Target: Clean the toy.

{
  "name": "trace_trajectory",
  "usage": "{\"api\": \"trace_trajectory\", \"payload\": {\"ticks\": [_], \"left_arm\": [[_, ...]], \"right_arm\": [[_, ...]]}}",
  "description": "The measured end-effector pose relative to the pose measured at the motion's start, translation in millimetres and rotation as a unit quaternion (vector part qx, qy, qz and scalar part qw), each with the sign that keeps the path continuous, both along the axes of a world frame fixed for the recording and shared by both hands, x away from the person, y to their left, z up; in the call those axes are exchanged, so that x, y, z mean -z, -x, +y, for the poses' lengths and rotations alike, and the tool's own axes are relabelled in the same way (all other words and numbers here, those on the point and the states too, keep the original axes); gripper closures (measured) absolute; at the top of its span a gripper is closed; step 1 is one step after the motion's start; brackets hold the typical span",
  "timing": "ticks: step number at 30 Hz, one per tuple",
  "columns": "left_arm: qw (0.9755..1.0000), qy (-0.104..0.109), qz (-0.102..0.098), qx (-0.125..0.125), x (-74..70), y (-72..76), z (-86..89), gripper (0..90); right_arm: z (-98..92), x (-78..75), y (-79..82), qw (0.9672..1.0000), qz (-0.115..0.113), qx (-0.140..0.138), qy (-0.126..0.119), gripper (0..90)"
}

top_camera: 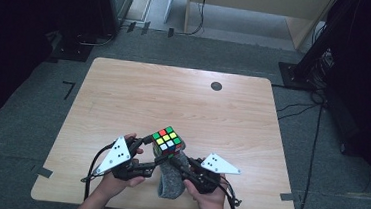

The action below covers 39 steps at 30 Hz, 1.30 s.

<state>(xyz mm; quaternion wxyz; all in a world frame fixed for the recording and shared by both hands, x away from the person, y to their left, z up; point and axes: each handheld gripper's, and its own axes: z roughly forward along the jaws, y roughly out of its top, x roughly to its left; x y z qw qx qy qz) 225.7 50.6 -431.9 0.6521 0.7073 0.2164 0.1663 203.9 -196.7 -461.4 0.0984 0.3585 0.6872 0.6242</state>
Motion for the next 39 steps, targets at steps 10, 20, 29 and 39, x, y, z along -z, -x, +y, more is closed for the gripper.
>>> {"api": "trace_trajectory", "payload": {"ticks": [10,20,29,39], "left_arm": [[1.0000,0.005,-0.001,-0.007,-2.2,-1.7,5.0,34.4],[1.0000,-0.005,-0.002,-0.004,-0.1,1.3,-2.8,34.5],[0.9994,0.001,0.002,-0.034,-1.3,-7.1,11.7,34.5],[0.9954,-0.013,0.029,-0.090,16.1,-18.6,12.2,34.4]], "right_arm": [[-4.4,-3.2,-1.8,1.0000,-0.002,0.002,0.006,71.0],[16.5,-2.5,7.2,0.9986,-0.012,-0.045,0.026,70.7],[-27.7,-11.4,-7.2,0.9989,-0.010,0.042,-0.020,70.9],[-63.1,-7.2,-18.6,0.9816,-0.035,0.168,0.084,70.5]]}}
